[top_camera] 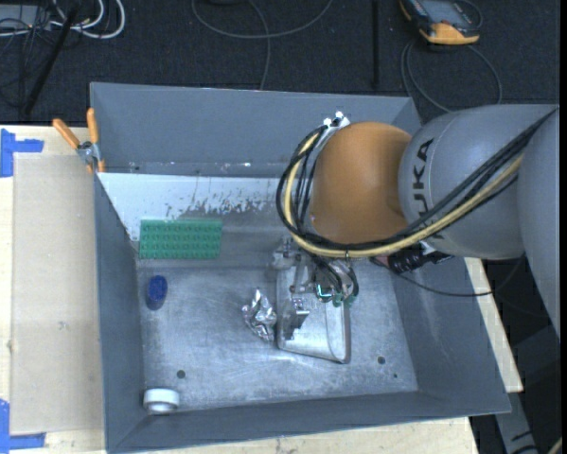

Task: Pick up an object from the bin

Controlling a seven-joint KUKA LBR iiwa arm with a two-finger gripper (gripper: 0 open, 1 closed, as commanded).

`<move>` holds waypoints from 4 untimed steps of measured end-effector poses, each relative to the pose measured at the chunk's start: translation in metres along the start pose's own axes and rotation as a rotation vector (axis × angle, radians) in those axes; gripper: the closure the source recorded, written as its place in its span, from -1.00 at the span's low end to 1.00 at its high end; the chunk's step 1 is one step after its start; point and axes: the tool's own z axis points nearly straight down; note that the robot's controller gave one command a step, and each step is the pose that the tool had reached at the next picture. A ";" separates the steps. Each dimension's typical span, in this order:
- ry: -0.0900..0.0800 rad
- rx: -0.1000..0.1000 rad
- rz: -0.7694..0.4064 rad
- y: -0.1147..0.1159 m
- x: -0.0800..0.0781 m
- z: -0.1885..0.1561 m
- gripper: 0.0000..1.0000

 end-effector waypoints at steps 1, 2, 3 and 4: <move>-0.010 -0.001 -0.228 0.004 -0.029 0.074 -1.00; -0.011 0.001 -0.328 -0.020 -0.024 0.046 -1.00; -0.010 0.001 -0.621 -0.012 -0.039 0.037 -1.00; -0.010 0.001 -0.958 -0.010 -0.061 0.074 -1.00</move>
Offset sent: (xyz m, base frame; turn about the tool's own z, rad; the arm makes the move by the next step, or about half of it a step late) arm 0.0268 0.0023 -0.0765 -0.2289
